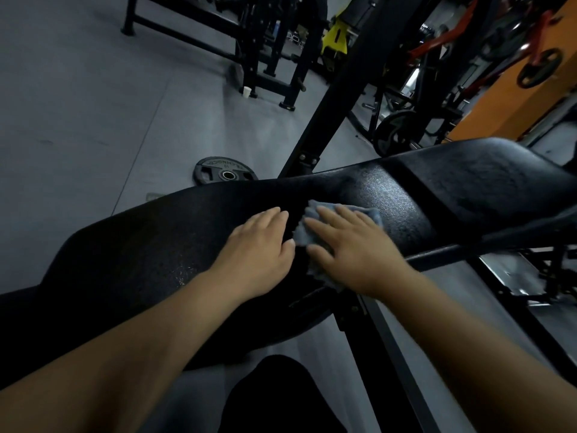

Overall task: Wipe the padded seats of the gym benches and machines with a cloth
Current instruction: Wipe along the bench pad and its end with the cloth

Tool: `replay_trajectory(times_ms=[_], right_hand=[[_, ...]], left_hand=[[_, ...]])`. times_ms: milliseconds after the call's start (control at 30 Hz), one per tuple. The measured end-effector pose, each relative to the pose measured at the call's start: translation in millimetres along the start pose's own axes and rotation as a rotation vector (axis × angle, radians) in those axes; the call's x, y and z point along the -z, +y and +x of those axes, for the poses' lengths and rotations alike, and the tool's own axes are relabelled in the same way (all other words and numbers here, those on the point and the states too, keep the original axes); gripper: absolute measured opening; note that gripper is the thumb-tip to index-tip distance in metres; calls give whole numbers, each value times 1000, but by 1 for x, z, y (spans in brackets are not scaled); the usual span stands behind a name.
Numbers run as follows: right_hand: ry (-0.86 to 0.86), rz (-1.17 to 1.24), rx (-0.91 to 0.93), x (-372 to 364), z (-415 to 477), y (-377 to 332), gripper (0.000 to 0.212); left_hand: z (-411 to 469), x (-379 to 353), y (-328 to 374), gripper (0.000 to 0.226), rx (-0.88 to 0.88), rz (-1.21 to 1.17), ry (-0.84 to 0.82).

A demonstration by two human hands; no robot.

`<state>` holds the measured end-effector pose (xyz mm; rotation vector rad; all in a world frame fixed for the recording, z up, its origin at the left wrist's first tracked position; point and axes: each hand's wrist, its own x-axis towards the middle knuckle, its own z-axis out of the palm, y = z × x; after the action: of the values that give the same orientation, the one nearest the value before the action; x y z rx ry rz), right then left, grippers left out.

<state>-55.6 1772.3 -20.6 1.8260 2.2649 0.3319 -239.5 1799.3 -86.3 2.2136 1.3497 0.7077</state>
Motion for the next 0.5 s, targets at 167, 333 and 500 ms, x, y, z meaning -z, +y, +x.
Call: replay_trajectory(times_ms=[167, 333, 500], right_hand=[[-23, -59, -280, 15, 21, 54, 59], [25, -7, -41, -1, -19, 0, 67], [33, -21, -249, 12, -21, 66, 63]], left_hand=[[3, -6, 13, 60, -36, -8, 11], [7, -14, 19, 60, -61, 15, 28], [6, -24, 24, 57, -78, 37, 50]])
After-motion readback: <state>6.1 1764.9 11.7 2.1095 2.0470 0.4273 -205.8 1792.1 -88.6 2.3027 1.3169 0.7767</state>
